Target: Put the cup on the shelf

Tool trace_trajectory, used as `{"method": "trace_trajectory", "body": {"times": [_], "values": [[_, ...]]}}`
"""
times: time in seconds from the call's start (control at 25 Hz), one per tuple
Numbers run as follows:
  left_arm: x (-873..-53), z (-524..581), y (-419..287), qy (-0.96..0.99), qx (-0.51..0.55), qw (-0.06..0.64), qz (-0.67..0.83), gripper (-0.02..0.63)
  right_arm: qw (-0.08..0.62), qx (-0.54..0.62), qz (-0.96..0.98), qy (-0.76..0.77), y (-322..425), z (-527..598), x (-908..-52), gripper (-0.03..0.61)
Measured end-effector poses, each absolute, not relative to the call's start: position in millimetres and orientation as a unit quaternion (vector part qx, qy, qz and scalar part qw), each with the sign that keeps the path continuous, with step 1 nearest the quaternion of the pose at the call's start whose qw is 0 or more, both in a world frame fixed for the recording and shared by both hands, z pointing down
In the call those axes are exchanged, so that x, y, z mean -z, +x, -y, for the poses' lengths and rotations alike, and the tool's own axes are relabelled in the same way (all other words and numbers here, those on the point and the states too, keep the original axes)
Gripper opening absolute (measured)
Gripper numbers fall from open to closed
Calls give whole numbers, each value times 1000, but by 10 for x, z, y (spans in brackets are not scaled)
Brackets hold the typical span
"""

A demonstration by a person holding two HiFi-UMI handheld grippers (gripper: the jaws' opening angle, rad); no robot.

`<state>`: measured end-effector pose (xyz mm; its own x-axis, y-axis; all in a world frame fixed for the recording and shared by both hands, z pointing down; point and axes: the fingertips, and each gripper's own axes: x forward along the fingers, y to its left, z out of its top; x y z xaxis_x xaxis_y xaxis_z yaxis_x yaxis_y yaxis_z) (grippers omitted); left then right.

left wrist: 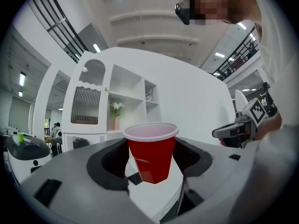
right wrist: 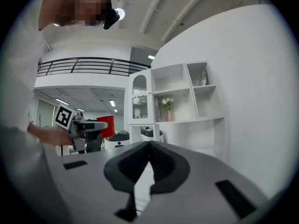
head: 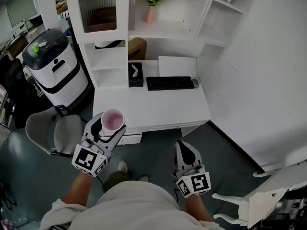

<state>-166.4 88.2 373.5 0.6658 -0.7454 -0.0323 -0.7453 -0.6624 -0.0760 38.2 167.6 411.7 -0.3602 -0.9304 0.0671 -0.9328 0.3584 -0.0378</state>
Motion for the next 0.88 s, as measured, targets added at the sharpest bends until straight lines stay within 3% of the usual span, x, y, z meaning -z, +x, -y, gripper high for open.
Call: {"method": "trace_trajectory", "body": {"times": [0.88], "values": [[-3753, 913, -1338, -927, -20, 42, -371, 293, 27, -25, 811, 584, 474, -8, -4125, 5]]}}
